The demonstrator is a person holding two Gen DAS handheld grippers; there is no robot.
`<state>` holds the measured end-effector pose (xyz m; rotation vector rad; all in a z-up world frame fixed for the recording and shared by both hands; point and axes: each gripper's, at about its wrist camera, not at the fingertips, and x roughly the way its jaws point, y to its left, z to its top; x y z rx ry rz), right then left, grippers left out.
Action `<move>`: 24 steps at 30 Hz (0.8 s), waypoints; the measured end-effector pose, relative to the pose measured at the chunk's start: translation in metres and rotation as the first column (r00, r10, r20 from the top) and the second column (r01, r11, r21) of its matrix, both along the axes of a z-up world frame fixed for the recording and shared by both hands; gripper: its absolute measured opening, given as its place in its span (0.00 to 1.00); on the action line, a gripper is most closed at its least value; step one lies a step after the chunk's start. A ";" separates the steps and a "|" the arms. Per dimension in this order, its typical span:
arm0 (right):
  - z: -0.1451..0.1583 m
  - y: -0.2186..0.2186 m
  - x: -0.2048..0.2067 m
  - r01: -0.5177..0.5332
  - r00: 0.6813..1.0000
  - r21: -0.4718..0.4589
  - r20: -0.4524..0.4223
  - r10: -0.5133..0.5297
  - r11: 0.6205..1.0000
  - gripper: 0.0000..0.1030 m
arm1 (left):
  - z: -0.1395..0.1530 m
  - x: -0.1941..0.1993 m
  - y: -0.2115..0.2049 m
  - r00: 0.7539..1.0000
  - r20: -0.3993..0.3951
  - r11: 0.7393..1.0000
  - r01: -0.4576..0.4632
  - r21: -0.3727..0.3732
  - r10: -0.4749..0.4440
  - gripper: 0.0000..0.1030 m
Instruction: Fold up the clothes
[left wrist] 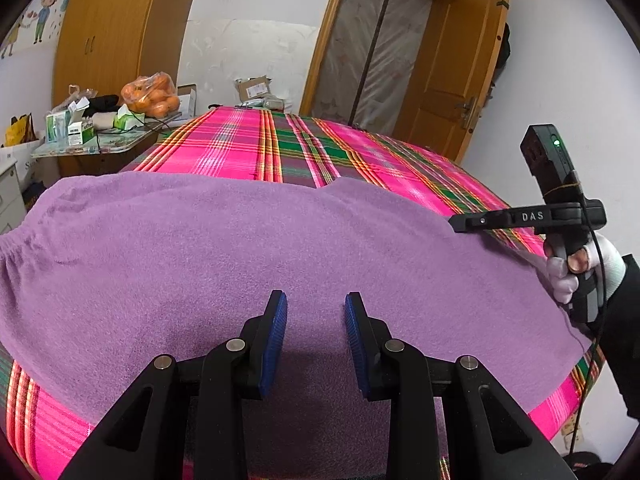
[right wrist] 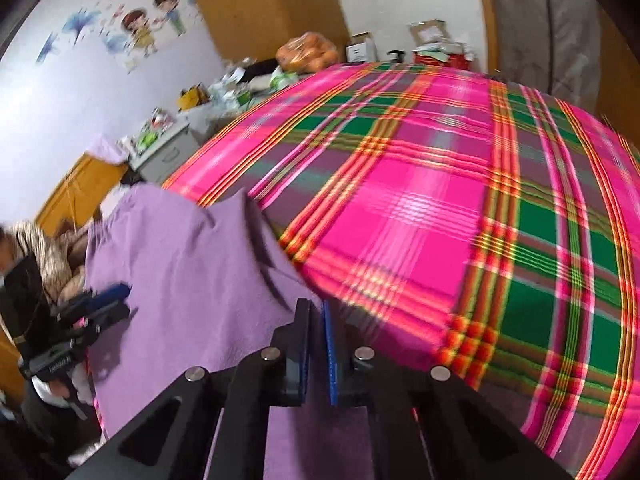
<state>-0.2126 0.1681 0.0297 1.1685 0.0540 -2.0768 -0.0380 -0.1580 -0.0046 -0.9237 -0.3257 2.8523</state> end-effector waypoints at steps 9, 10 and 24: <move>0.020 0.015 0.006 0.054 0.998 -0.176 0.049 -0.046 0.983 0.02 | -0.001 0.001 -0.006 1.000 -0.008 1.000 0.003 0.028 -0.003 0.30; 0.023 0.005 0.010 0.020 0.999 -0.189 0.052 -0.010 0.982 0.02 | -0.001 0.001 -0.006 1.000 -0.008 1.000 0.003 0.029 -0.002 0.30; 0.006 -0.042 -0.031 0.101 0.984 -0.197 0.166 -0.068 0.975 0.02 | -0.003 0.003 -0.009 1.000 -0.018 0.997 0.004 0.072 -0.003 0.30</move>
